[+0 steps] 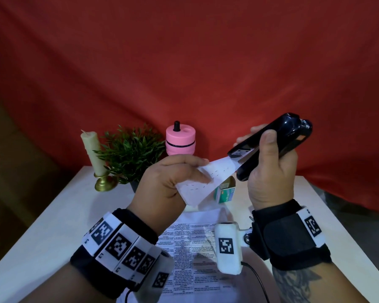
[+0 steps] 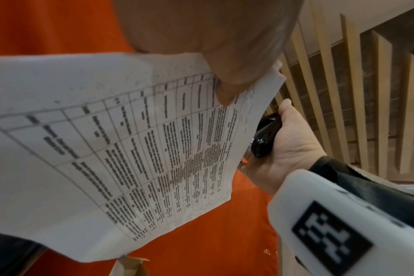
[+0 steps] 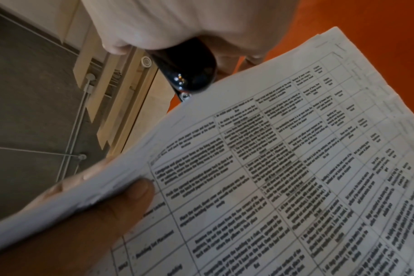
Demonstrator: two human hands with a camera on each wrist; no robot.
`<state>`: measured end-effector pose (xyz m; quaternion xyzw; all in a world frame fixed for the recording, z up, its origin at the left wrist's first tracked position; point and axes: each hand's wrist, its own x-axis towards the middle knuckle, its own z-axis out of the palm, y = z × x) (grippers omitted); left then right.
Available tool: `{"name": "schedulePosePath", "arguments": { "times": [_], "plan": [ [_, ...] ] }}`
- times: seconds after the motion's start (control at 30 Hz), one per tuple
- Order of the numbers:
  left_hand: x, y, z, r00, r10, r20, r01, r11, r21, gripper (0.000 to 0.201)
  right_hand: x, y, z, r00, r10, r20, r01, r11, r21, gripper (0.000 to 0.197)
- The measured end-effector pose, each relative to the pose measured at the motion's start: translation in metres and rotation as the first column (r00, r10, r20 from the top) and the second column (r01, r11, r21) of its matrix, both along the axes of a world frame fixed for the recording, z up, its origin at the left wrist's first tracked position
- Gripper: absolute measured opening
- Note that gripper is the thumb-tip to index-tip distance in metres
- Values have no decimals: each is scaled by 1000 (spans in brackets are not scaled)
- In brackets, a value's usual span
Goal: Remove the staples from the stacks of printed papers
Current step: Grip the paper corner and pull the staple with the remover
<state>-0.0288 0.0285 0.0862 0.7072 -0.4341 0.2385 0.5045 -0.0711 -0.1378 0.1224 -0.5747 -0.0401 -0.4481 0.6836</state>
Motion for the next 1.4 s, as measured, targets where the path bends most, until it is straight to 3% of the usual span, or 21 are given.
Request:
{"name": "schedulePosePath", "arguments": {
  "times": [0.3,0.4,0.5,0.63,0.77,0.87,1.0,1.1,1.2,1.27,1.4],
  "plan": [
    [-11,0,23,994,-12,-105,10,1000,-16,43,-1,-4,5,1000,-22,14,22,1000,-22,34],
    [-14,1,38,984,80,-157,-85,996,-27,25,-4,-6,10,999,-31,8,31,999,-25,33],
    [-15,5,54,980,192,-50,-190,981,42,5,-6,-12,15,998,-60,-35,59,998,-27,35],
    [-5,6,62,987,148,-55,-127,952,278,16,0,-28,12,953,-104,-283,77,992,-104,37],
    [7,-2,39,977,127,-170,-21,855,518,28,5,-46,-14,770,-169,-615,-23,956,-291,27],
    [13,-10,18,965,142,-218,21,792,610,15,4,-55,-47,578,-211,-788,-142,925,-352,33],
    [18,-18,1,963,183,-197,6,718,696,14,1,-68,-93,371,-244,-896,-219,915,-340,31],
    [17,-23,-5,965,181,-191,2,723,691,22,1,-78,-126,203,-329,-922,-278,884,-377,35],
    [12,-28,-5,956,180,-230,19,747,664,28,-4,-83,-154,102,-376,-921,-289,875,-389,55],
    [11,-27,-7,964,158,-214,4,797,604,35,-10,-83,-163,36,-397,-917,-275,878,-391,52],
    [17,-26,-19,960,207,-189,-62,815,577,28,-18,-81,-168,35,-366,-930,-243,900,-363,41]
  ]
}}
